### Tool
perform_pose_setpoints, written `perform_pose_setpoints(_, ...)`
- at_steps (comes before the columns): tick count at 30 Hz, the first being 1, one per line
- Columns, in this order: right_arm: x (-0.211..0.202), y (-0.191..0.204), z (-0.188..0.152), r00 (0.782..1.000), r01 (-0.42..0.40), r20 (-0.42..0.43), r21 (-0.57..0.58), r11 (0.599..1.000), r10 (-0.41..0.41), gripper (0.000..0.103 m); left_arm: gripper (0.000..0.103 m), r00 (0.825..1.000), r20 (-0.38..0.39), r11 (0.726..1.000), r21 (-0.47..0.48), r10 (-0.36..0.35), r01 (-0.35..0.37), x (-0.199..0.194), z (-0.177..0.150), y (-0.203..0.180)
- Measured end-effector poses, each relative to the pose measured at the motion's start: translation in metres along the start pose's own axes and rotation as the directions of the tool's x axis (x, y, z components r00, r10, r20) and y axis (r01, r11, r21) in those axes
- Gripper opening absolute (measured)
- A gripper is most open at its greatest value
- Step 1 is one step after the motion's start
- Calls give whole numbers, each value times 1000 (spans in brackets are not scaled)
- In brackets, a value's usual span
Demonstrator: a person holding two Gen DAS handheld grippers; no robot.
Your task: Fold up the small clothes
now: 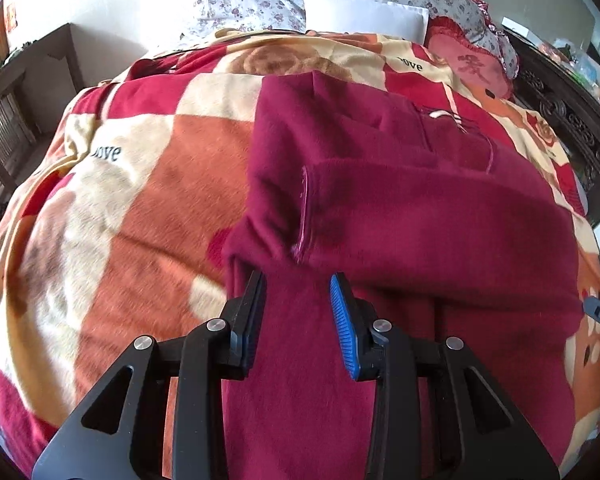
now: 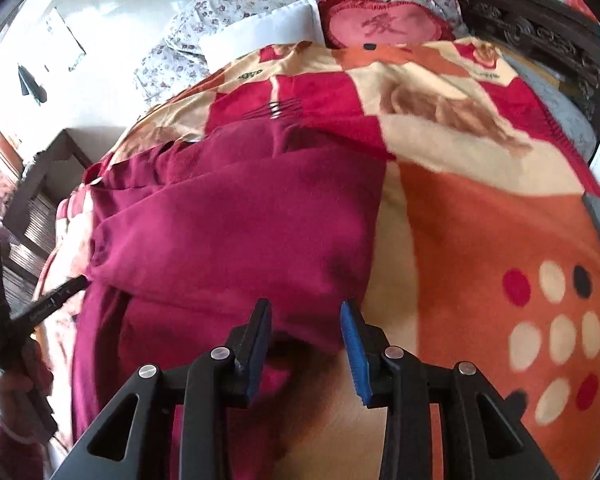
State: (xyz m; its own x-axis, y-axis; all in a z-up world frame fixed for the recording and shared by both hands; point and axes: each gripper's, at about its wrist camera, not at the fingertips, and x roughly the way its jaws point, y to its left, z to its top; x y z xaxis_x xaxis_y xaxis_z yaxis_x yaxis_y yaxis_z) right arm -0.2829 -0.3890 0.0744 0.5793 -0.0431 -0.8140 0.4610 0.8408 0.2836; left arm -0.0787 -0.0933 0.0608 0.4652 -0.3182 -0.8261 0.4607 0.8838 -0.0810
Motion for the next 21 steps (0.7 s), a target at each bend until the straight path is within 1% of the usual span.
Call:
perform_pose_setpoints(2, -5, 7, -9, 1000, -31, -2, -4, 1000, 31, 34, 33, 1000, 1, 1000, 4, -4, 4, -7, -6, 1)
perform_pose_setpoints(5, -8, 19, -25, 1000, -19, -18, -39, 999, 18, 36, 33, 1000, -2, 1000, 16, -7, 7, -17, -19, 2)
perform_pose_setpoints(8, -11, 23, -42, 999, -15, -34, -45, 999, 14, 39, 33, 1000, -12, 1000, 6, -26, 26, -25, -31, 7)
perform_pose_setpoints(10, -15, 20, -54, 999, -19, -46, -40, 999, 17, 42, 33, 999, -23, 999, 4, -37, 37, -29, -39, 10)
perform_pose_setpoints(13, -21, 11, -71, 998, -6, -69, -27, 1000, 5, 44, 33, 998, -45, 999, 6, -44, 44, -37, -52, 16)
perform_pose_setpoints(16, -31, 0, -86, 997, -5, -82, -5, 1000, 5, 45, 33, 994, -79, 997, -19, -81, 80, -46, -68, 29)
perform_pose_setpoints(17, -36, -5, -91, 997, -10, -77, 4, 1000, 11, 46, 35, 992, -86, 996, -24, -88, 86, -50, -73, 33)
perform_pose_setpoints(18, -40, -8, -95, 997, -12, -73, 11, 1000, 13, 47, 44, 991, -96, 996, -27, -92, 90, -54, -79, 37)
perform_pose_setpoints(20, -49, -14, -104, 997, -28, -69, 25, 999, 30, 47, 55, 987, -103, 992, -52, -121, 116, -66, -95, 48)
perform_pose_setpoints(21, -53, -17, -110, 996, -43, -71, 30, 999, 45, 47, 57, 986, -103, 990, -64, -134, 128, -69, -100, 51)
